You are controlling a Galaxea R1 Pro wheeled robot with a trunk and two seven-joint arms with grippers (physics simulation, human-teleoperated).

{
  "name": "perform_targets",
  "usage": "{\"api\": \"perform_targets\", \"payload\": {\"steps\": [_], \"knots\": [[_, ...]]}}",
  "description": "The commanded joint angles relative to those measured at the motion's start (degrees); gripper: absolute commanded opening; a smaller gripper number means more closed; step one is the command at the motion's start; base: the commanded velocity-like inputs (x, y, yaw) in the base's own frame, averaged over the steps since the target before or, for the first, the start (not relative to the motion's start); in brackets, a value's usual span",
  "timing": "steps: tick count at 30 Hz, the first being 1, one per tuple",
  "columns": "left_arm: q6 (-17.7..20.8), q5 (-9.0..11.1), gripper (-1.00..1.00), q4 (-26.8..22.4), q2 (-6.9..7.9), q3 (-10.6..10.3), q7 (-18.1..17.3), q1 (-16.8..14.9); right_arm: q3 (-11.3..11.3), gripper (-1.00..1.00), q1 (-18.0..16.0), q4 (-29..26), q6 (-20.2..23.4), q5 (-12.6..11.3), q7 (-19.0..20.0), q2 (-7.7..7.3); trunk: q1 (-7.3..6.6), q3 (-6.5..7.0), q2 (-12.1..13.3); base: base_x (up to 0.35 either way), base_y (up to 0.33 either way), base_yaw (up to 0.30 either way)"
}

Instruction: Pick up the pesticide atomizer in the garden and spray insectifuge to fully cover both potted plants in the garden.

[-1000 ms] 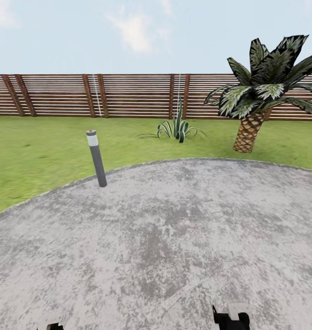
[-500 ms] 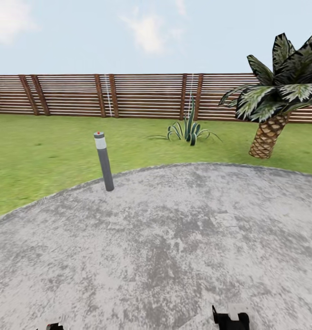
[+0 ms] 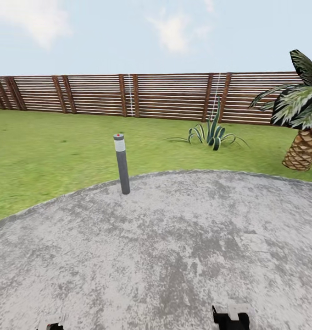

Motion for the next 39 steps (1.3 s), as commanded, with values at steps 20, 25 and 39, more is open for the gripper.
{"api": "perform_targets", "payload": {"steps": [20,25,39], "knots": [[-0.2,-0.3,-1.0,0.1,-0.01,0.5,-0.3,0.0,0.5,1.0,0.0,0.0,-0.1,-0.4,-0.2,-0.01,0.02,-0.05,0.0,0.338,-0.027,0.277],[-0.2,-0.3,-1.0,0.1,-0.01,0.5,-0.3,0.0,0.5,1.0,0.0,0.0,-0.1,-0.4,-0.2,-0.01,0.02,-0.05,0.0,0.338,0.0,0.277],[-0.2,-0.3,-1.0,0.1,-0.01,0.5,-0.3,0.0,0.5,1.0,0.0,0.0,-0.1,-0.4,-0.2,-0.01,0.02,-0.05,0.0,0.338,0.0,0.277]]}}
